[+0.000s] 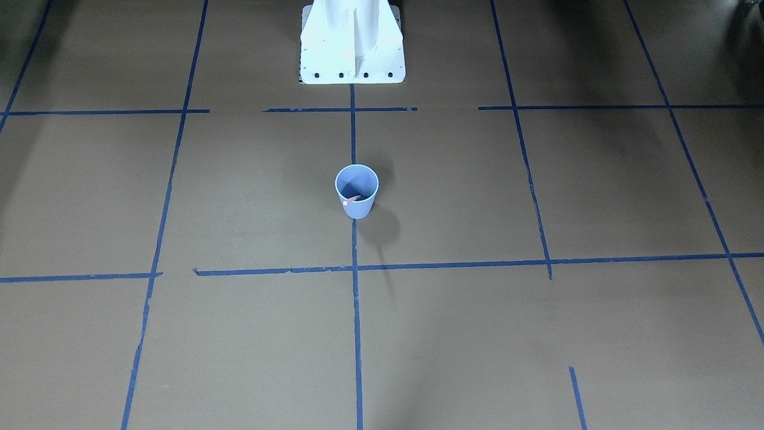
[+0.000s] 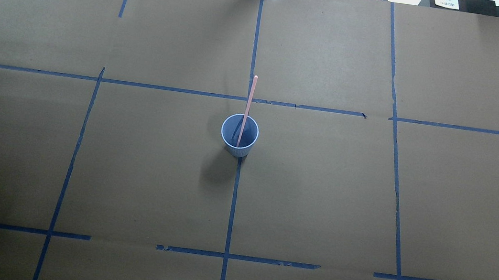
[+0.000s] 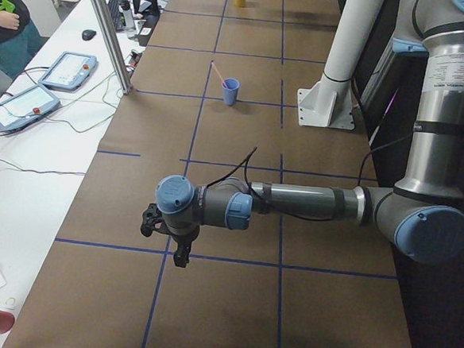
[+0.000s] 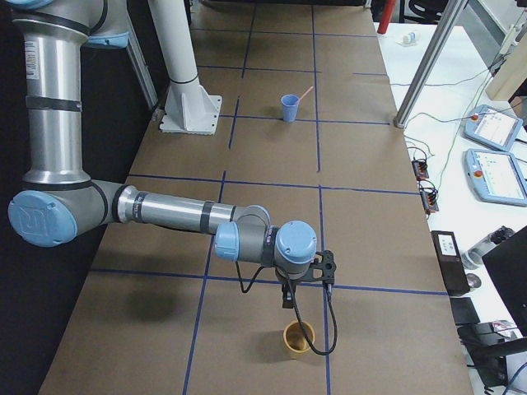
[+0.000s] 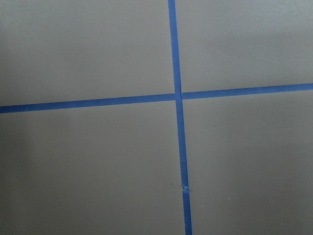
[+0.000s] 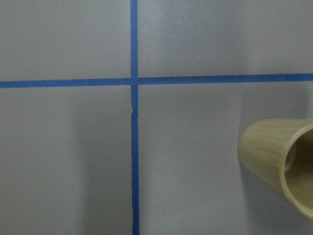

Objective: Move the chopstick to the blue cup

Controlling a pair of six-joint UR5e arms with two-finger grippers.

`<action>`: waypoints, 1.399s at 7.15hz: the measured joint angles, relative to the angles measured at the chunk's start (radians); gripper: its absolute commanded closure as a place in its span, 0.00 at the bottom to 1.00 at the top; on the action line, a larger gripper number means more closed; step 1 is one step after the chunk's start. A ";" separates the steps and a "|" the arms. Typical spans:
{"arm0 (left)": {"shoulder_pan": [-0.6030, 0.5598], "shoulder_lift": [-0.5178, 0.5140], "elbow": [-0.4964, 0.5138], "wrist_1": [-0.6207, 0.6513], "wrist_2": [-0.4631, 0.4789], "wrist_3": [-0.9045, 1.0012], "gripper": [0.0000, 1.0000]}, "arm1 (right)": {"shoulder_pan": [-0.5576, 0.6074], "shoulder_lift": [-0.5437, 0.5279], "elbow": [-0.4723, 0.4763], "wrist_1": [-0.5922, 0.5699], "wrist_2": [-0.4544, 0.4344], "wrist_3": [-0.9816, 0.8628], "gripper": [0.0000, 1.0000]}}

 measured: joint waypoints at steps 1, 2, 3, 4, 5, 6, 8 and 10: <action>0.000 0.000 0.000 0.000 0.000 0.000 0.00 | 0.000 -0.002 0.002 0.012 0.011 0.011 0.00; 0.000 0.000 0.000 0.000 0.000 0.000 0.00 | 0.000 -0.001 0.003 0.017 0.016 0.018 0.00; 0.000 0.000 0.000 0.001 0.000 0.000 0.00 | 0.000 -0.001 0.004 0.023 0.018 0.021 0.00; 0.000 -0.001 0.000 0.001 0.000 0.000 0.00 | 0.000 0.000 0.004 0.029 0.018 0.022 0.00; 0.000 -0.001 -0.001 0.001 0.000 0.000 0.00 | 0.000 0.000 0.004 0.032 0.018 0.022 0.00; 0.000 -0.001 -0.001 0.000 -0.001 0.000 0.00 | 0.000 0.002 0.004 0.034 0.016 0.021 0.00; 0.000 -0.001 -0.001 -0.002 -0.002 0.001 0.00 | 0.001 0.006 0.003 0.043 0.012 0.020 0.00; 0.000 -0.001 -0.001 -0.005 -0.002 0.001 0.00 | 0.008 0.009 0.003 0.050 0.010 0.020 0.00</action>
